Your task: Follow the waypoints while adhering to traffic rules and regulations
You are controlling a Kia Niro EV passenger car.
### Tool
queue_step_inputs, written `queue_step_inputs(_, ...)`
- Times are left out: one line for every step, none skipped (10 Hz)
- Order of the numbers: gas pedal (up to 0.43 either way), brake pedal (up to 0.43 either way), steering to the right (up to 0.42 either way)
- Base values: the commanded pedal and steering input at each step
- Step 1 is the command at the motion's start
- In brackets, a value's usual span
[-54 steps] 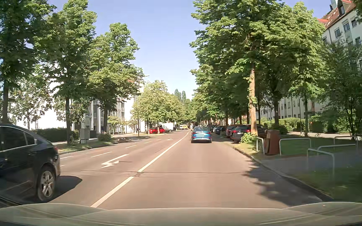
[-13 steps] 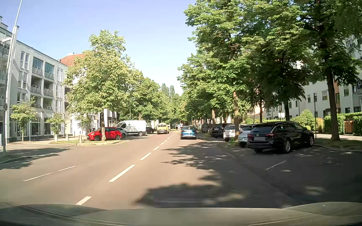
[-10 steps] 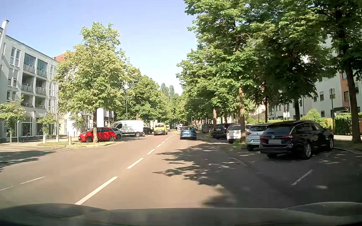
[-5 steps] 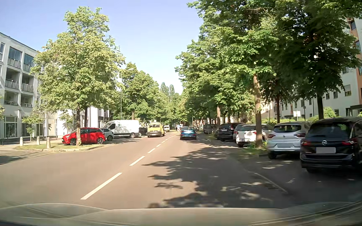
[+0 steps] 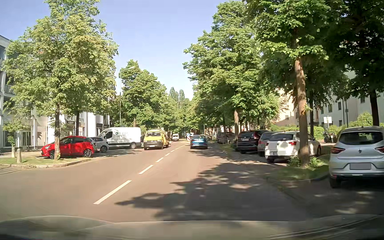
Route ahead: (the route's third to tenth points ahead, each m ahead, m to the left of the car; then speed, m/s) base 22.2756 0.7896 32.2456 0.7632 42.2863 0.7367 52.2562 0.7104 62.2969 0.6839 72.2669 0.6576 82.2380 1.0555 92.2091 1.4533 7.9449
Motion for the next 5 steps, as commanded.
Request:
queue_step_inputs(0.087, 0.000, -0.002)
queue_step_inputs(0.087, 0.000, -0.002)
queue_step_inputs(0.087, 0.000, -0.002)
queue_step_inputs(0.087, 0.000, -0.002)
queue_step_inputs(0.087, 0.000, -0.002)
